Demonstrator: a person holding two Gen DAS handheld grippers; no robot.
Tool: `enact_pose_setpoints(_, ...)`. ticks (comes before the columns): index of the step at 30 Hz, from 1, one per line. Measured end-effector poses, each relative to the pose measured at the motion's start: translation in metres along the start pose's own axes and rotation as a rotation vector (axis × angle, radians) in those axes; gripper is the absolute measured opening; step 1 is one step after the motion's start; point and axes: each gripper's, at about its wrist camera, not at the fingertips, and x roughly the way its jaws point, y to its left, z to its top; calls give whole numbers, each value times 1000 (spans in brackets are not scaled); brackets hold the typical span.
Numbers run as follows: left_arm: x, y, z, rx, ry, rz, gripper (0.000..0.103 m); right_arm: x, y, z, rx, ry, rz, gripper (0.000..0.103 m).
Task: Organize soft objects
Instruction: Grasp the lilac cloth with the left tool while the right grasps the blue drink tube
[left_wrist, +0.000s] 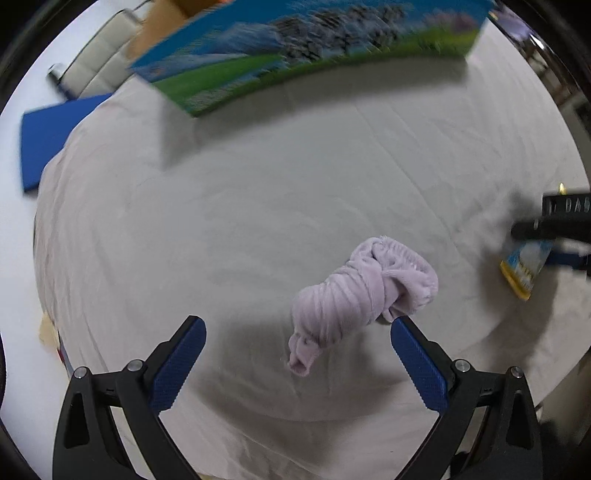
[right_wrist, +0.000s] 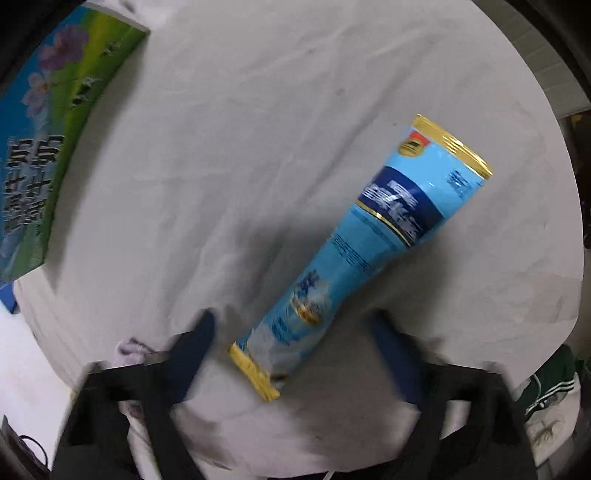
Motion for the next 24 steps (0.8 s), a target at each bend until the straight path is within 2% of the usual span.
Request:
enact_pose_setpoints(2, 7, -6, 5, 53, 10, 0, 103, -2, 11, 0, -47, -15, -41, 55)
enact_pose_setpoints(4, 16, -19, 10, 134, 29, 9, 103, -2, 21, -2, -103, -13, -66, 50)
enact_pose_setpoints(5, 22, -25, 13, 177, 42, 5, 103, -2, 27, -3, -135, -11, -74, 44)
enact_pose_setpoints(7, 33, -37, 18, 245, 65, -11, 103, 0, 41, -5, -215, 2, -105, 38)
enact_pose_setpoints(9, 41, -41, 24, 252, 80, -42, 96, 1, 53, -7, -273, 13, -127, 38)
enact_pose_setpoints(11, 44, -36, 30, 194, 104, -119, 68, 1, 65, -10, -326, 12, -153, 37)
enact_pose_setpoints(13, 47, -23, 35, 77, 136, -222, 55, 1, 76, -13, -388, 9, -184, 37)
enact_pose_setpoints(14, 47, -16, 37, 26, 146, -255, 52, 1, 83, -16, -426, 7, -204, 36)
enact_pose_setpoints(15, 48, -4, 38, -75, 154, -310, 51, 1, 88, -18, -458, 8, -218, 36)
enact_pose_setpoints(18, 54, 29, 36, -296, 168, -408, 51, 4, 107, -26, -556, 8, -262, 36)
enact_pose_setpoints(21, 61, 47, 33, -407, 178, -460, 51, 7, 121, -29, -614, -5, -307, 36)
enact_pose_setpoints(24, 69, 47, 27, -426, 201, -512, 52, 10, 132, -29, -625, 0, -312, 36)
